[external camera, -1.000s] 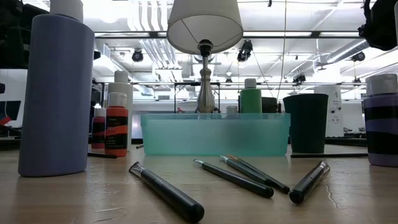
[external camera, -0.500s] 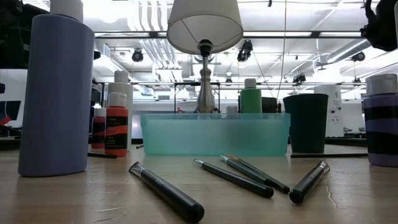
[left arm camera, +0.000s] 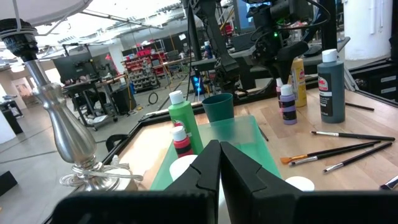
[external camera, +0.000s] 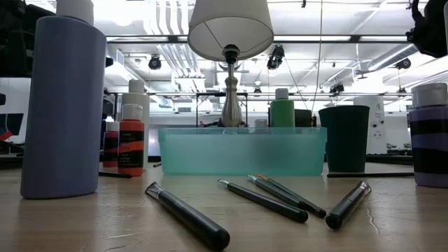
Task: Pick & Place Paint Supplies
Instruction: Put the pink paint bottle into the green bin
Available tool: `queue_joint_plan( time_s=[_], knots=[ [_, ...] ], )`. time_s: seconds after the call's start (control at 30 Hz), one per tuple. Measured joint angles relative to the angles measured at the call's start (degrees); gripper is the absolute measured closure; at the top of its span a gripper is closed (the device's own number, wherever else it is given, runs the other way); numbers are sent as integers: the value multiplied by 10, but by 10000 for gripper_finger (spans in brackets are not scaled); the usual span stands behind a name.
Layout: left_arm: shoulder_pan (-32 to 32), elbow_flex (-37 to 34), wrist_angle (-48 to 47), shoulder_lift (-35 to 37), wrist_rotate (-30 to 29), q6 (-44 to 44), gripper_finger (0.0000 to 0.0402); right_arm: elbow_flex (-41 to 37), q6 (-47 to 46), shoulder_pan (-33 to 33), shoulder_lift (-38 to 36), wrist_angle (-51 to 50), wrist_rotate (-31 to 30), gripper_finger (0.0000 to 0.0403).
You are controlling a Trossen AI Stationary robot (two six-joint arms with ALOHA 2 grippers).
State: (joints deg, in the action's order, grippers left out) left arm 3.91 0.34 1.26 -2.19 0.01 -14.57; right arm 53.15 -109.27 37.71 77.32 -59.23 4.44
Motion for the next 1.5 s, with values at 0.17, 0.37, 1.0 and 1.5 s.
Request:
queue_joint_plan(
  time_s=[0.17, 0.37, 1.0, 1.5],
  knots=[
    [0, 0, 0, 0, 0, 0, 385, 9, 5, 0, 0, -5, -35, 289],
    [0, 0, 0, 0, 0, 0, 385, 30, 14, -10, 0, -37, -61, 289],
    [0, 0, 0, 0, 0, 0, 385, 315, 457, -251, 34, -187, -152, 289],
    [0, 0, 0, 0, 0, 0, 385, 637, 927, -438, 279, -231, -83, 289]
  ],
)
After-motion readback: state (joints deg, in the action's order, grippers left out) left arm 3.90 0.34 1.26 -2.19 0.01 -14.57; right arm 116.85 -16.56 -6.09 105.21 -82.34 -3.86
